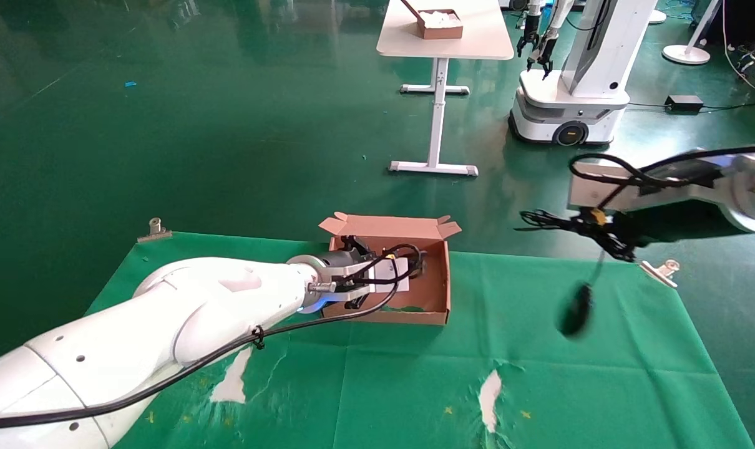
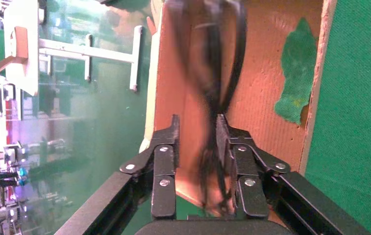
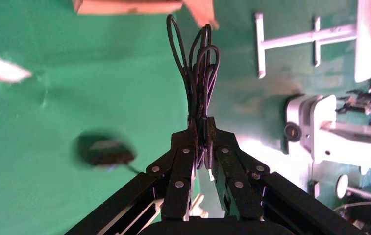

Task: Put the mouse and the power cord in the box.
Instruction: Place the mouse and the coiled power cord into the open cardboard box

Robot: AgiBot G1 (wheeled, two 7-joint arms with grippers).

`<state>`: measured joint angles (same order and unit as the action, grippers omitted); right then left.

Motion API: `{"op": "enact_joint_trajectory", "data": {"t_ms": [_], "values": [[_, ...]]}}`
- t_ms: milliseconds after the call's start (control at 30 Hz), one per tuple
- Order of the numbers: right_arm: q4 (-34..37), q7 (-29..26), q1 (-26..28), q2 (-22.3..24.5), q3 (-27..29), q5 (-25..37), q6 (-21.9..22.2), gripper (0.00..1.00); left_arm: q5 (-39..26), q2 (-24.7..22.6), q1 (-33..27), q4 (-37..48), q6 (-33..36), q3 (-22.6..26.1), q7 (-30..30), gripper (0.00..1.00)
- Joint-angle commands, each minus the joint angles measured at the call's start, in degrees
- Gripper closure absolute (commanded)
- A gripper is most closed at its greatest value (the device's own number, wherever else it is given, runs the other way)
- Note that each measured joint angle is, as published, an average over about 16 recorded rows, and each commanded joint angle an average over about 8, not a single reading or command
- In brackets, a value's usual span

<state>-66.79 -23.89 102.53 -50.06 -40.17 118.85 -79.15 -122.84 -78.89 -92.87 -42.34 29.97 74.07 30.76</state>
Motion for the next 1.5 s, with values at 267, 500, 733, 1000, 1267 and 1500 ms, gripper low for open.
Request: {"op": "enact_joint_trajectory", "data": {"t_ms": [267,500,733,1000,1267,1500], "values": [[-0.64,0.2,0.57,-0.65,0.22,-0.95,-0.35,1.0,1.46,0.1,-1.77,0.76,-2.07,5.41,4.2,0.0],[-1.71,0.76,1.05,-0.83,0.37,-2.06,-1.21,1.0,0.56,0.67,-4.48,8.17,-4.1,6.18,10.11,0.0],[-1.69,1.89,0.22,-3.37,-0.12,-3.29,-0.61,1.0,-1.97,3.22,-7.3,18.48,-5.93,5.97,14.82,0.0],[8.41,10.33,1.0,-12.37,-1.67,-2.56,6.76,1.0,-1.82,7.6,-7.44,23.54,-7.12,5.33,16.08,0.0],[29.29,22.09,2.71,-24.92,-1.85,-4.03,19.7,1.0,-1.49,7.86,-7.32,23.6,-7.17,5.22,15.76,0.0],[34.0,28.56,2.23,-28.55,-5.5,-11.7,23.92,1.0,-1.33,7.82,-7.33,23.72,-7.2,5.17,15.53,0.0]]}}
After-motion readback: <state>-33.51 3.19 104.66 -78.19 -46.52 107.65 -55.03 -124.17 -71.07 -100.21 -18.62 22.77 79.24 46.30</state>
